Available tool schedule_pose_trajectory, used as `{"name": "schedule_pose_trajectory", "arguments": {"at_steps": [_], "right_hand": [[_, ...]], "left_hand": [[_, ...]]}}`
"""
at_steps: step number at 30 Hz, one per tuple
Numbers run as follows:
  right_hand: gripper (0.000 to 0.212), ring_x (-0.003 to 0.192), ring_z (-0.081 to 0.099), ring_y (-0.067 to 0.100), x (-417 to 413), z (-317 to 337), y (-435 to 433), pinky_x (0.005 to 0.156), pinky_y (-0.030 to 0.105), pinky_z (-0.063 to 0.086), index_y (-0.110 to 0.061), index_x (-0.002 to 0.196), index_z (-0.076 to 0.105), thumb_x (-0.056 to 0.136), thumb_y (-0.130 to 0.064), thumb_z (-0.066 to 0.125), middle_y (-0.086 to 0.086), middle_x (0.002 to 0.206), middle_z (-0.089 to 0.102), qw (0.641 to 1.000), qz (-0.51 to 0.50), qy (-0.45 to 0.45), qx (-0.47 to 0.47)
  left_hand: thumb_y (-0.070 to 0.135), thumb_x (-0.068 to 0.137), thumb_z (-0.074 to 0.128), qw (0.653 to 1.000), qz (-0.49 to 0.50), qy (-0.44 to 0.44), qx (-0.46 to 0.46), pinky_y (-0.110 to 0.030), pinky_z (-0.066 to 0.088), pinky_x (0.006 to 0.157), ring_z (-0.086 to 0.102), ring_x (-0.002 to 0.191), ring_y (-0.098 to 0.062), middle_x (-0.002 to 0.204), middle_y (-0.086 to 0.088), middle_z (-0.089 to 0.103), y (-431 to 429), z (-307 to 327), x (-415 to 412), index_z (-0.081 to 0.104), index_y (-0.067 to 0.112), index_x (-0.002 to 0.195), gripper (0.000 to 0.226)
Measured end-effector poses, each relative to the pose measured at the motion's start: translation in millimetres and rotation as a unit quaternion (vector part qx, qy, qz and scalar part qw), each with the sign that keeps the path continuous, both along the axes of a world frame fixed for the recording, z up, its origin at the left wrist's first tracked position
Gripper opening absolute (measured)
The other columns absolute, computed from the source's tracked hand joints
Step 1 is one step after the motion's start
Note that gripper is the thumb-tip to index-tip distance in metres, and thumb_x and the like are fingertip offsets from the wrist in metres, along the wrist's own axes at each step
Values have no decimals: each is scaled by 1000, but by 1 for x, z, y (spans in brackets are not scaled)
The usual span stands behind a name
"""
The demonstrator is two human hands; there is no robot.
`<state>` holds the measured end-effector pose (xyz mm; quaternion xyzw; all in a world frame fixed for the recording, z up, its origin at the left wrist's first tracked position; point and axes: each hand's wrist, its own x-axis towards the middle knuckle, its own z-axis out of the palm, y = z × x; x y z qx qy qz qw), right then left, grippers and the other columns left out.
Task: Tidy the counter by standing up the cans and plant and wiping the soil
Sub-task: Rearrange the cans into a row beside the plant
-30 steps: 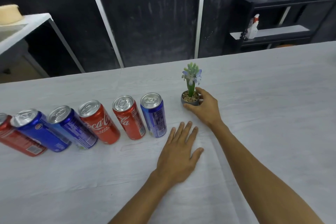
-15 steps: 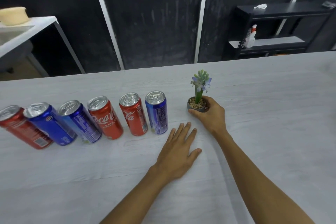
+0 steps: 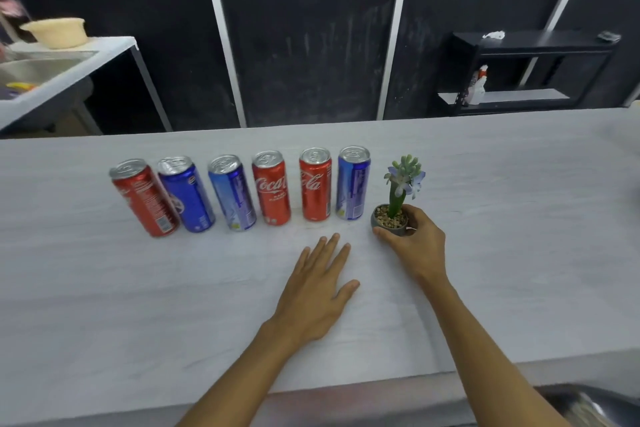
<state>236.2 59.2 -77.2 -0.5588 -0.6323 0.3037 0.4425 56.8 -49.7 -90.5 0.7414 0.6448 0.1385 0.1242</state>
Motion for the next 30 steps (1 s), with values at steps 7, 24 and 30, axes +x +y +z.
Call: {"name": "schedule_pose_trajectory", "arguments": {"at_steps": [7,24,30], "right_hand": [[64,91,62,7,-76,-7,-54,72,-1,41,-16,120,62,64,-34,87,-4,107,68,998,68,-9,-2],[72,102,61,10,-199,-13,-74,89,24,50,-16,125,58,63,-40,86,-2,115,66,991,130,-22,0],[76,108,58,11,-203,-18,-72,92,26,51,-15,129,55,64,-39,86,-2,119,63,992,119,-26,9]], "left_hand": [[56,98,24,995,95,23,-3,-31,-7,120,-12,147,-7,161,10,-10,-51,3,-80,0,32,153,64],[58,97,19,982,187,38,-10,-32,-9,119,-10,148,-10,161,7,-6,-83,-19,-172,4,29,154,65],[68,80,-5,981,189,48,0,-32,-11,118,-11,147,-9,161,9,-7,-82,-24,-174,4,31,153,83]]}}
